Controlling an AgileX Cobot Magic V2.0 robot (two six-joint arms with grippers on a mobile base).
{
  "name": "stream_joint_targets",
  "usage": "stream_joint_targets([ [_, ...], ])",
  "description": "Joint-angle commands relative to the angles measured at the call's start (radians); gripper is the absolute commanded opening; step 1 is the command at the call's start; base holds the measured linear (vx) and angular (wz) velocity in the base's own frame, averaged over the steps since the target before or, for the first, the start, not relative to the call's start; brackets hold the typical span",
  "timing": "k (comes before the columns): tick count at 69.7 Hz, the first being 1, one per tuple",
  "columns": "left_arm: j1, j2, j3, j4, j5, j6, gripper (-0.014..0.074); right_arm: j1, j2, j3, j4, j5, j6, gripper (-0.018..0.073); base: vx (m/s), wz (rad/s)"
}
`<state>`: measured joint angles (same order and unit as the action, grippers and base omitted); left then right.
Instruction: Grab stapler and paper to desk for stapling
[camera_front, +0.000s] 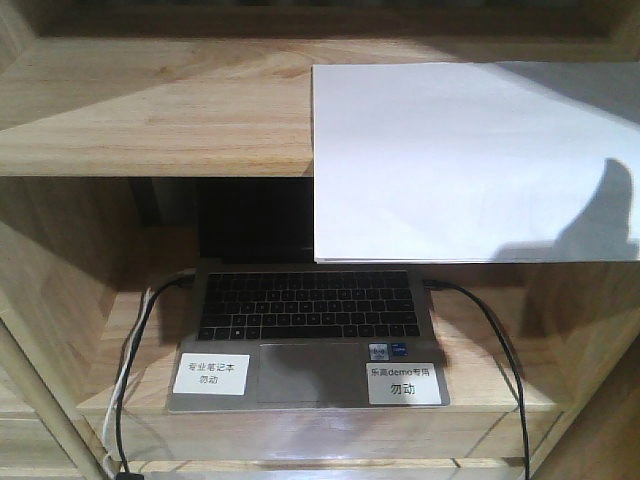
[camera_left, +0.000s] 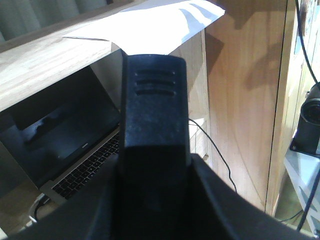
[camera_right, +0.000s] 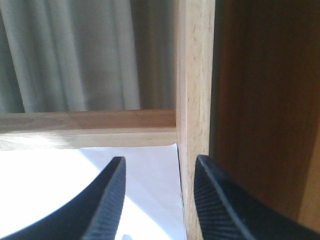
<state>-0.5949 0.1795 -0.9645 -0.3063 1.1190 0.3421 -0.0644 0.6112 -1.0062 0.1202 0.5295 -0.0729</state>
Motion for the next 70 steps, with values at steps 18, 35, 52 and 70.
stream_joint_targets([
  [18, -0.005, 0.021, -0.023, -0.026, -0.113, 0.0, -0.0006, -0.005, 0.009, -0.023, 0.003, -0.071, -0.006, 0.0307, 0.0, 0.0],
  [35, -0.005, 0.021, -0.023, -0.026, -0.113, 0.0, -0.0006, -0.005, 0.009, -0.023, 0.003, -0.071, -0.006, 0.0412, 0.0, 0.0],
  [52, -0.005, 0.021, -0.023, -0.026, -0.113, 0.0, -0.0006, -0.005, 0.009, -0.023, 0.013, -0.071, -0.003, 0.0728, 0.0, 0.0],
  [70, -0.005, 0.021, -0.023, -0.026, -0.113, 0.0, -0.0006, -0.005, 0.007, -0.023, 0.008, -0.077, 0.183, 0.0707, 0.0, 0.0],
])
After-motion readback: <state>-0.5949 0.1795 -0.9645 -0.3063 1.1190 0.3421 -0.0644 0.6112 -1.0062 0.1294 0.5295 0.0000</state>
